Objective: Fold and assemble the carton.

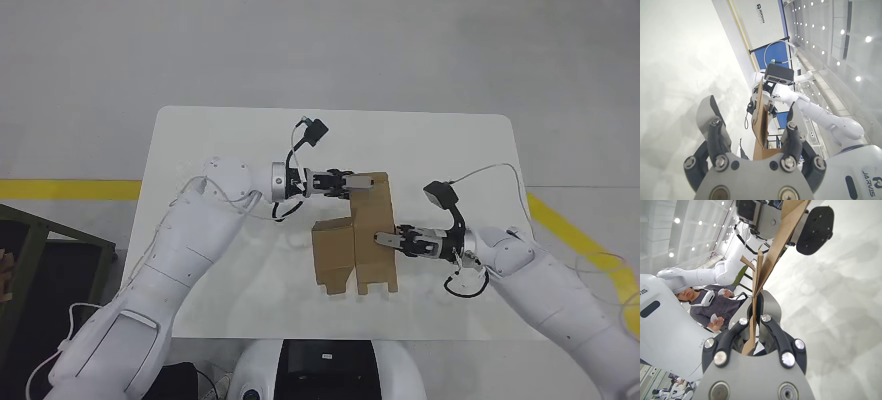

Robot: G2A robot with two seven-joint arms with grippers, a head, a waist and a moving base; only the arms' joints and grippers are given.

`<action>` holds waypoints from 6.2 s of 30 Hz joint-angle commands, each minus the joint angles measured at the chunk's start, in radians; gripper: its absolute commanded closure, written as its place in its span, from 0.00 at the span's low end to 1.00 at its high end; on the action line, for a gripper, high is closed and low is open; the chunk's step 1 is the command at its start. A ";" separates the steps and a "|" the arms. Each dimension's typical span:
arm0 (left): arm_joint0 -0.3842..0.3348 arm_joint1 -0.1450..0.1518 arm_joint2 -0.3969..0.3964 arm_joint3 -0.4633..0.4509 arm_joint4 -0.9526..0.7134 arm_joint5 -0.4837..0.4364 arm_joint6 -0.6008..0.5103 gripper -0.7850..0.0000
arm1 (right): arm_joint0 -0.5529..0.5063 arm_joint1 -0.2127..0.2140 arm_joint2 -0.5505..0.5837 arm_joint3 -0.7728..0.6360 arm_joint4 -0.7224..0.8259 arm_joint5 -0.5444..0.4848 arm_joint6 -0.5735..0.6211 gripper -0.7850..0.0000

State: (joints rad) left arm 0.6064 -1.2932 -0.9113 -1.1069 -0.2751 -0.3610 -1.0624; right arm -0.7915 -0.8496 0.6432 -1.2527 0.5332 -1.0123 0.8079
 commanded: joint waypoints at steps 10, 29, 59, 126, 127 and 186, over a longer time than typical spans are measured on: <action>0.043 0.024 -0.095 -0.010 0.012 -0.004 0.096 0.00 | -0.023 0.010 0.043 -0.001 0.057 0.000 0.000 1.00; 0.154 0.046 -0.160 -0.161 0.065 0.072 0.227 0.00 | -0.270 0.046 0.293 -0.164 0.025 0.206 -0.327 1.00; 0.205 0.045 -0.169 -0.215 0.085 0.090 0.326 0.00 | -0.300 0.036 0.320 -0.214 -0.027 0.314 -0.419 1.00; 0.145 -0.044 -0.063 -0.021 -0.047 0.105 0.398 1.00 | -0.353 -0.146 0.404 -0.251 -0.071 0.574 -0.626 0.00; 0.143 -0.043 -0.068 -0.020 -0.044 0.104 0.398 1.00 | -0.357 -0.146 0.414 -0.245 -0.072 0.564 -0.622 0.00; 0.136 0.006 -0.080 -0.079 -0.051 0.160 -0.218 1.00 | -0.391 -0.066 0.705 -0.123 -0.065 0.505 0.324 0.00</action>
State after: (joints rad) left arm 0.7429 -1.2872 -0.9914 -1.1856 -0.3259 -0.2005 -1.2806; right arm -1.1827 -0.9160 1.3480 -1.3759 0.4678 -0.5075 1.1319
